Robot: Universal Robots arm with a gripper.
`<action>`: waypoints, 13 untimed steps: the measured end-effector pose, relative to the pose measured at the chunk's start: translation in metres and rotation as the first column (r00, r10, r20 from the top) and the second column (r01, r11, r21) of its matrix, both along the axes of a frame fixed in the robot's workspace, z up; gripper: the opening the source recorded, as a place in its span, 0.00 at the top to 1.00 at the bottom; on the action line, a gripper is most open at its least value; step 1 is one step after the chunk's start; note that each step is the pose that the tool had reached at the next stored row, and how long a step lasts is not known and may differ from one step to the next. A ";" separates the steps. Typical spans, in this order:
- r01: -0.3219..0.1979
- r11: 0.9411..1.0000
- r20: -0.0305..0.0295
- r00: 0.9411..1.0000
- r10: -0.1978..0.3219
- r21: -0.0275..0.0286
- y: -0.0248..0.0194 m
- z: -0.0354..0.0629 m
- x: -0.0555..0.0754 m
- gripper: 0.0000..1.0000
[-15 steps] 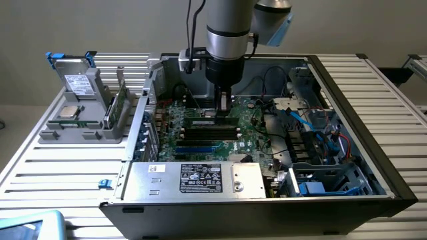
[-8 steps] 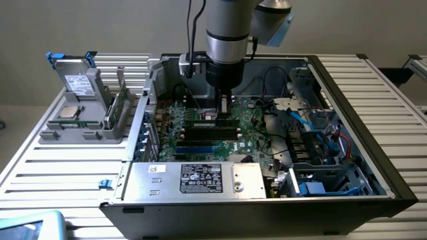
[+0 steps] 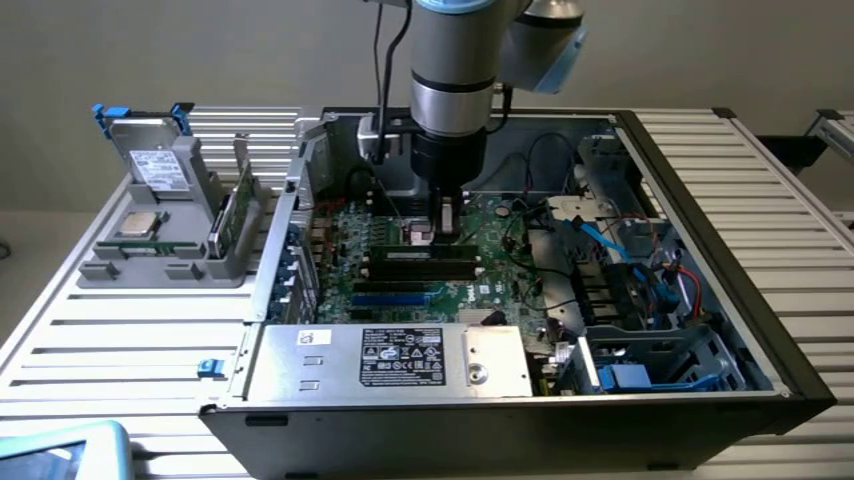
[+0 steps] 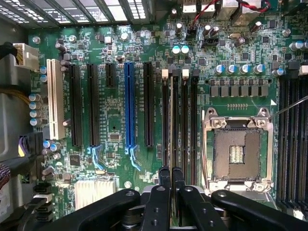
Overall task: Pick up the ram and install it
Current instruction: 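Insert the ram into the slot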
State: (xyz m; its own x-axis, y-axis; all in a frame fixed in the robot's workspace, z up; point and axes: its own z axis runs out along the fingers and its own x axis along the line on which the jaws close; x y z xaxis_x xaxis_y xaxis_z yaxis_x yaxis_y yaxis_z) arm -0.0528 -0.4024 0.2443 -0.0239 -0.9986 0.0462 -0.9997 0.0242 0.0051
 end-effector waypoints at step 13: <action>-0.001 1.000 0.004 1.000 0.001 -0.012 -0.0002 -0.0079 -0.001 0.87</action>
